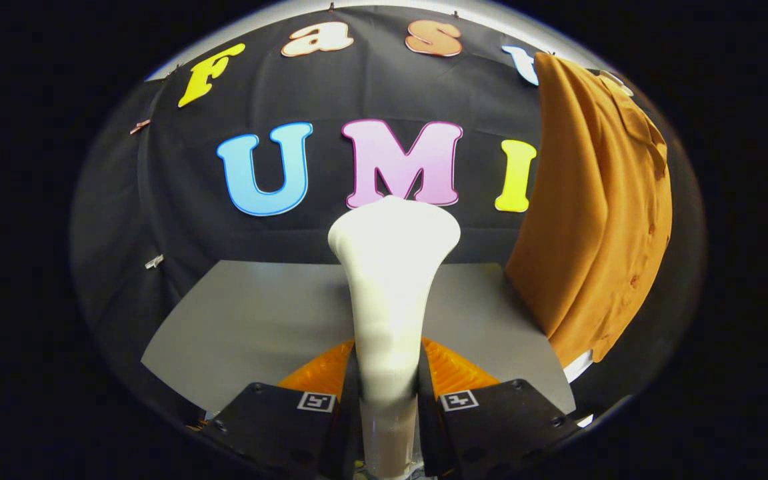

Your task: Iron the clothes twice with a garment steamer, once on the left side and once on the right side.

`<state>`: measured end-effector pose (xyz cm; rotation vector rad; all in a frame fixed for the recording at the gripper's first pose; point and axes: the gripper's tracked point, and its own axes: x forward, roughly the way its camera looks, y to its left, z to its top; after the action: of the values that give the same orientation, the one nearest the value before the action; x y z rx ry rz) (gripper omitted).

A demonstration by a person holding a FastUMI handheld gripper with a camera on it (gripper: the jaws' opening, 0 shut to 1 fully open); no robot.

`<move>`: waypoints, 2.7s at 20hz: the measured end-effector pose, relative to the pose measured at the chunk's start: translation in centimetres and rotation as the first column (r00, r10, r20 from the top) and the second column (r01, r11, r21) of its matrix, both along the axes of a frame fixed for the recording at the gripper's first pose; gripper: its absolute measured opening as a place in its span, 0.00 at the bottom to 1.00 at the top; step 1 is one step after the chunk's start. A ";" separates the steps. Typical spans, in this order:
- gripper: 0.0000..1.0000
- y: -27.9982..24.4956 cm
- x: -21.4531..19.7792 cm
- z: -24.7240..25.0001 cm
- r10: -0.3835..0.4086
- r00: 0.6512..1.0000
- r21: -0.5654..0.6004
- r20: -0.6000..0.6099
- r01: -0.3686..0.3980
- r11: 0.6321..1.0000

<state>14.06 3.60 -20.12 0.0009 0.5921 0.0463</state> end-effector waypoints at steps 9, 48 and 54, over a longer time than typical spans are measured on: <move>0.42 -1.0 -7.9 6.1 -0.102 0.984 0.105 0.149 0.087 0.991; 0.41 -28.1 2.7 2.1 -0.025 0.979 0.316 0.203 -0.041 0.948; 0.42 -28.5 2.6 -2.7 -0.026 0.994 0.318 0.108 -0.009 0.948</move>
<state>16.67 -24.88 -22.78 0.3135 0.4680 0.1327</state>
